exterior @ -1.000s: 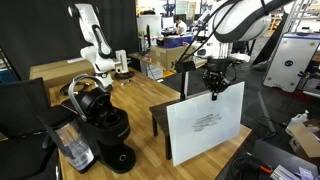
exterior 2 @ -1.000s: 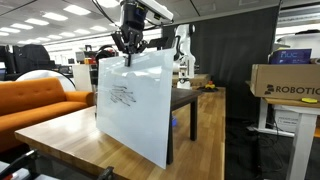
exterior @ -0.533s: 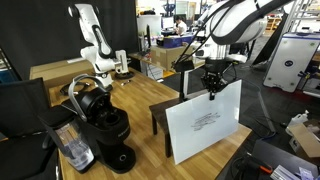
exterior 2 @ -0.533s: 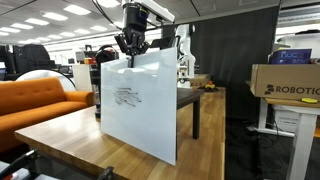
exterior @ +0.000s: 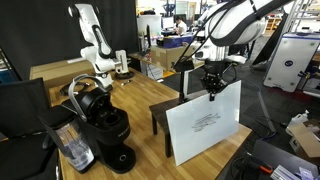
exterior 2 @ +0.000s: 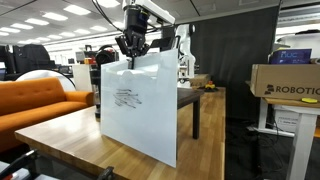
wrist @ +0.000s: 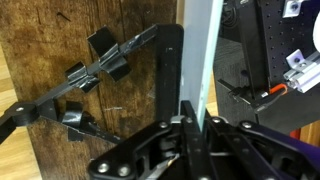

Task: Take the board off the stand and put it on the table

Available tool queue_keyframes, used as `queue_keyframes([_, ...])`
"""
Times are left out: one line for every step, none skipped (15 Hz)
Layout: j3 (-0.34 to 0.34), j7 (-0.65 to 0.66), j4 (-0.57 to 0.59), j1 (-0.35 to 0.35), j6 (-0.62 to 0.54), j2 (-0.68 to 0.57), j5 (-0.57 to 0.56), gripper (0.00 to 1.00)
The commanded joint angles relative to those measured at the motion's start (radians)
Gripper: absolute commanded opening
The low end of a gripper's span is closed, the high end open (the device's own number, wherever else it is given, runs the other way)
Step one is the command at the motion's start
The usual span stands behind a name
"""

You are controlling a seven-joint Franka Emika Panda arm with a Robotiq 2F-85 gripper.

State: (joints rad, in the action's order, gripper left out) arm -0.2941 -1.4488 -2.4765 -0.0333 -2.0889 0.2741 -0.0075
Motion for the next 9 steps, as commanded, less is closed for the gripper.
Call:
queue_keyframes([0.023, -0.052, 0.030, 0.035, -0.032, -0.014, 0.026, 0.02])
queue_keyframes([0.023, -0.053, 0.029, 0.036, -0.032, -0.014, 0.028, 0.02])
queue_keyframes([0.022, -0.052, 0.027, 0.037, -0.033, -0.015, 0.031, 0.02])
queue_keyframes([0.021, -0.052, 0.026, 0.039, -0.033, -0.017, 0.034, 0.02])
queue_keyframes([0.021, -0.053, 0.025, 0.041, -0.034, -0.019, 0.038, 0.02])
queue_keyframes([0.020, -0.055, 0.025, 0.043, -0.035, -0.021, 0.043, 0.02])
queue_keyframes([0.020, -0.060, 0.024, 0.046, -0.036, -0.025, 0.050, 0.02])
queue_keyframes([0.020, -0.066, 0.024, 0.049, -0.036, -0.028, 0.055, 0.02])
queue_keyframes([0.020, -0.071, 0.024, 0.051, -0.036, -0.031, 0.062, 0.02])
